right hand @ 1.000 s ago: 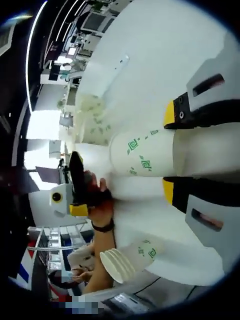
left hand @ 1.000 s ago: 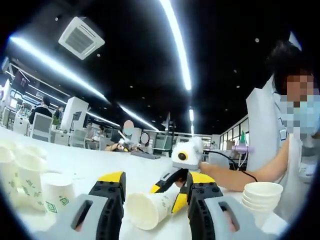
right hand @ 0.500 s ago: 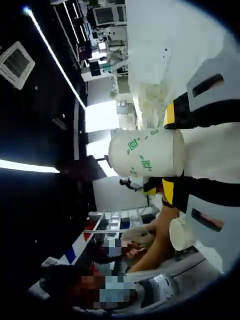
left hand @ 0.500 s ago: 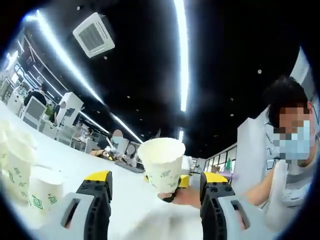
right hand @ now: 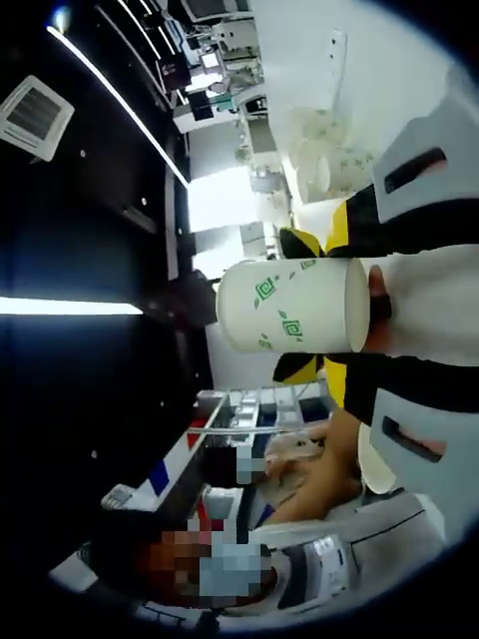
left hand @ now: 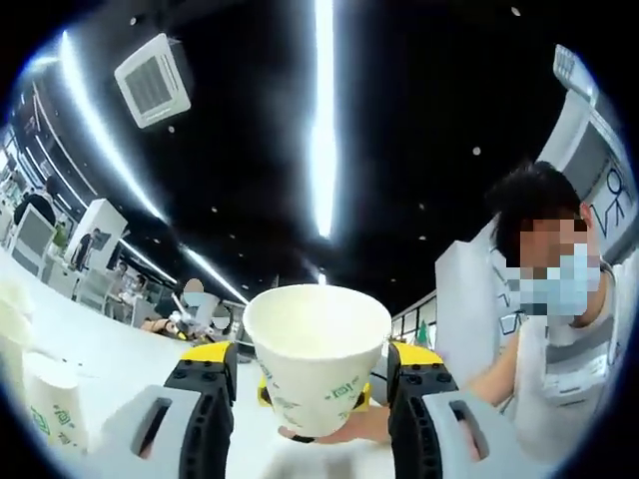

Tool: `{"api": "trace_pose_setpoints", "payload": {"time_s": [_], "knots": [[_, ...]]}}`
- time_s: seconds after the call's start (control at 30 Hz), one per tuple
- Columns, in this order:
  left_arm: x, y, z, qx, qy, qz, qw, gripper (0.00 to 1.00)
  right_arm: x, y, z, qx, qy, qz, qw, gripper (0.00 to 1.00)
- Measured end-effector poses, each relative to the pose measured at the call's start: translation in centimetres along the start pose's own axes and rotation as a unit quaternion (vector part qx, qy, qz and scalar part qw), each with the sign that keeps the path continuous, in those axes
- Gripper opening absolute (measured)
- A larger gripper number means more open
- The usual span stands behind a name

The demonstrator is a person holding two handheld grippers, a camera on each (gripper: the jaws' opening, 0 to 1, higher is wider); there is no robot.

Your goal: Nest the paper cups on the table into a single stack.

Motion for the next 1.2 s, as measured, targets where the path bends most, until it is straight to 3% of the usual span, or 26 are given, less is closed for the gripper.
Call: {"api": "trace_pose_setpoints", "payload": {"time_s": [0.1,0.27,0.57,0.8,0.93,0.97,1.07,1.2], "knots": [[-0.1,-0.1,-0.3,-0.004,0.007,0.002,1.0,0.58,0.0,0.0,-0.1,-0.002,-0.005,0.006,1.0,0.4],[0.5,-0.4,-0.1,-0.004,0.002,-0.023,0.9997,0.57,-0.1,-0.6,-0.5,-0.001,0.004,-0.002,1.0,0.4],[-0.1,0.1,-0.5,-0.007,0.003,-0.013,0.9999,0.56,-0.8,-0.1,-0.7,0.011,0.037,-0.002,0.9993,0.4],[0.0,0.0,-0.4,-0.006,0.001,-0.018,0.9998,0.54,-1.2,0.2,-0.4,0.011,0.027,0.015,0.9995,0.4],[-0.2,0.2,-0.6,-0.004,0.006,-0.002,1.0,0.51,-1.5,0.1,-0.2,0.01,0.017,0.031,0.9993,0.4],[-0.2,0.1,-0.6,-0.003,0.007,0.0,1.0,0.5,-1.6,0.0,-0.3,0.01,0.009,0.038,0.9992,0.42],[0.0,0.1,-0.4,0.002,0.01,0.002,0.9999,0.5,-2.0,-0.4,-0.9,-0.007,-0.012,0.072,0.9973,0.64],[0.7,-0.3,-0.2,0.016,0.023,0.002,0.9996,0.51,-1.1,-2.0,-1.3,-0.015,-0.015,0.07,0.9974,0.62]]}}
Point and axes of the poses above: the point that each gripper's makers call its tool centre point, and the gripper's own axes: y roughly forward along the fingers, z roughly to its left, x roughly out of its top, the point moved 8 cm from there along -y, roughly backward along the fingers, and after that the axes turned 4 degrees about y, right-handed, at the moved point
